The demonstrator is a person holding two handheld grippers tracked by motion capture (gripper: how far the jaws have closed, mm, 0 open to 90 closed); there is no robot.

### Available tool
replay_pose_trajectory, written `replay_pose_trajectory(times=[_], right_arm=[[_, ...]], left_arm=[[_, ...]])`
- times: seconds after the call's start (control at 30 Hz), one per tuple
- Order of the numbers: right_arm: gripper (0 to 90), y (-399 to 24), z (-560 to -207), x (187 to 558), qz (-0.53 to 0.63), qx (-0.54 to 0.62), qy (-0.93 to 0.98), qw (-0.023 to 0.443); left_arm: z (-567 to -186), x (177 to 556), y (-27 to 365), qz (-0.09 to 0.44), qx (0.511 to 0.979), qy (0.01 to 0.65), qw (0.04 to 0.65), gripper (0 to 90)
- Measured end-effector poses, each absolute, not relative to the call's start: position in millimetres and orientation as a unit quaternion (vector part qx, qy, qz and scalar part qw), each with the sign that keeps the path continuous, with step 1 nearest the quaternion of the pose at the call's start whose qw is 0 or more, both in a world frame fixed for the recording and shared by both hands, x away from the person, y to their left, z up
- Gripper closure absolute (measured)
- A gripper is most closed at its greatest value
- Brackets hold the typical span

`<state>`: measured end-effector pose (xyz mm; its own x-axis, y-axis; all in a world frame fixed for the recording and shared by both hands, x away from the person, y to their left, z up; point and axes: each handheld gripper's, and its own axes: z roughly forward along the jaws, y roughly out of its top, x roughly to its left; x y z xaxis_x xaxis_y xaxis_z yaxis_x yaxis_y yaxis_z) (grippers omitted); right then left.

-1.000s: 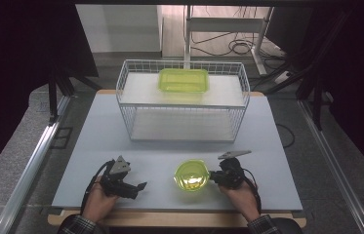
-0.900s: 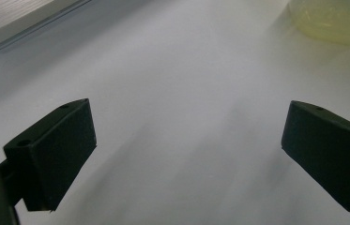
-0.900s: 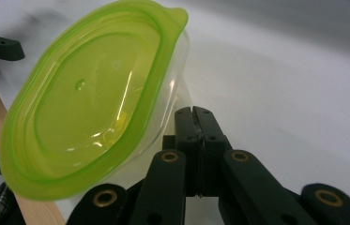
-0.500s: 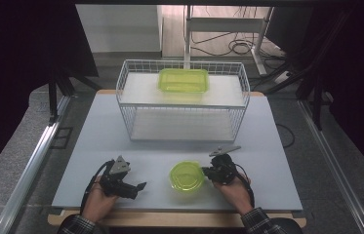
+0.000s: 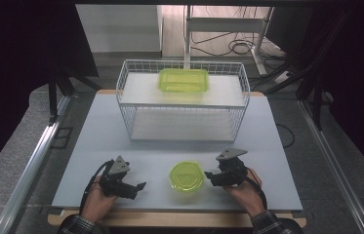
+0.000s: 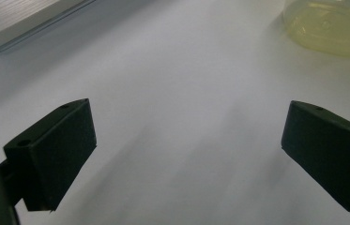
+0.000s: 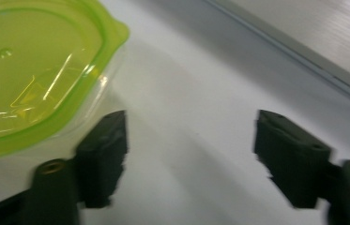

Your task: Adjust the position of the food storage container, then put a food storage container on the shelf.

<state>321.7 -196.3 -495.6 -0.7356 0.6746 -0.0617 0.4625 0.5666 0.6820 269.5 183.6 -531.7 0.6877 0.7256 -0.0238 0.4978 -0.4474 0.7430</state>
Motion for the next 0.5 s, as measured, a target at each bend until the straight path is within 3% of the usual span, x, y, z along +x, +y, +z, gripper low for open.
replay_pose_trajectory(times=[0.03, 0.17, 0.23, 0.5], right_arm=[[16.1, -201, -495, 323, 0.341, 0.331, 0.865, 0.160], [10.3, -208, -494, 324, 0.357, 0.339, 0.856, 0.157], [3.0, -211, -492, 324, 0.371, 0.347, 0.847, 0.160], [0.8, -216, -487, 323, 0.388, 0.357, 0.836, 0.153]], left_arm=[[-532, 270, 184, 0.150, 0.837, 0.365, 0.378, 3.4], [-532, 269, 183, 0.151, 0.837, 0.365, 0.377, 3.4], [-532, 269, 184, 0.151, 0.838, 0.365, 0.377, 3.4], [-532, 269, 184, 0.151, 0.838, 0.365, 0.377, 3.4]])
